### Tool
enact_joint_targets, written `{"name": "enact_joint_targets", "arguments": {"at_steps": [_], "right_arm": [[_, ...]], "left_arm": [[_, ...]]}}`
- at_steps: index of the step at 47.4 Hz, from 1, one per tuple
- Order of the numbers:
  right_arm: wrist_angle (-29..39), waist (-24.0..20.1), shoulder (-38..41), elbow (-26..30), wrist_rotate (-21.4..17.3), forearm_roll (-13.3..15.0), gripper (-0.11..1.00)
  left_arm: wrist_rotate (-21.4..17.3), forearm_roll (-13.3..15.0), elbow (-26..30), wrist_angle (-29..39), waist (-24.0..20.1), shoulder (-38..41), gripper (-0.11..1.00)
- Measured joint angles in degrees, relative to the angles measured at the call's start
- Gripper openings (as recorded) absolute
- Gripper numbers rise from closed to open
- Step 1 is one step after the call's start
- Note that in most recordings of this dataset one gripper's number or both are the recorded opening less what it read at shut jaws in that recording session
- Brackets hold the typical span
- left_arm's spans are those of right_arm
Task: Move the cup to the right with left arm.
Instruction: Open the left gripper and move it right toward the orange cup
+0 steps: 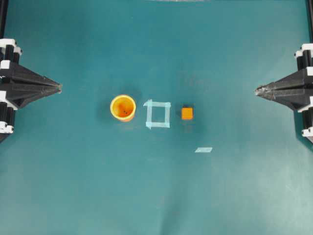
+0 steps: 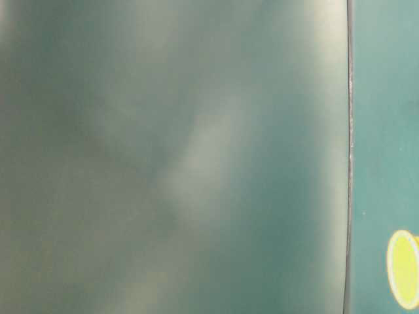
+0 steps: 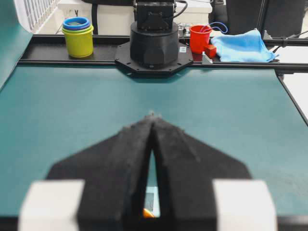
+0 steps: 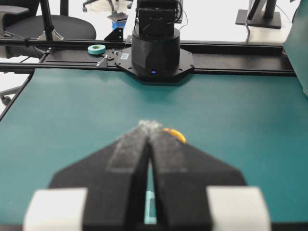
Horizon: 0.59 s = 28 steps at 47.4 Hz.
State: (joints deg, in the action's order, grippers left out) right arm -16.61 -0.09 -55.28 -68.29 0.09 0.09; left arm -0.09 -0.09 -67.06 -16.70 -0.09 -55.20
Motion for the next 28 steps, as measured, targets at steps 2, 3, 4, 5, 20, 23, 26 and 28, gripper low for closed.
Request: {"name": "enact_joint_targets", "arguments": {"at_steps": [2, 3, 4, 5, 20, 23, 26, 28], "right_arm": [[0.00, 0.00, -0.09, 0.09, -0.35, 0.00, -0.01], [0.00, 0.00, 0.09, 0.09, -0.53, 0.00, -0.01], [0.00, 0.00, 0.09, 0.26, -0.53, 0.00, -0.01], [0.09, 0.00, 0.26, 0.26, -0.53, 0.00, -0.01], [0.09, 0.00, 1.67, 0.35, -0.44, -0.09, -0.01], [0.09, 0.00, 1.67, 0.35, -0.44, -0.09, -0.01], [0.18, 0.00, 1.58, 0.35, -0.44, -0.09, -0.01], [0.09, 0.00, 1.58, 0.35, -0.44, -0.09, -0.01]], "left_arm": [[0.09, 0.00, 0.00, 0.53, 0.09, 0.00, 0.01], [0.09, -0.09, -0.09, 0.88, 0.09, -0.09, 0.01], [0.09, -0.09, 0.00, 1.14, 0.18, -0.18, 0.01], [0.00, -0.09, 0.00, 1.58, 0.18, -0.18, 0.01], [-0.44, -0.44, -0.09, 3.60, 0.26, 1.67, 0.30], [-0.44, -0.53, -0.26, 3.52, 0.26, 2.81, 0.44], [-0.44, -0.53, -0.62, 2.99, 0.35, 4.13, 0.58], [-0.44, -0.53, -0.97, 2.20, 0.26, 5.19, 0.64]]}}
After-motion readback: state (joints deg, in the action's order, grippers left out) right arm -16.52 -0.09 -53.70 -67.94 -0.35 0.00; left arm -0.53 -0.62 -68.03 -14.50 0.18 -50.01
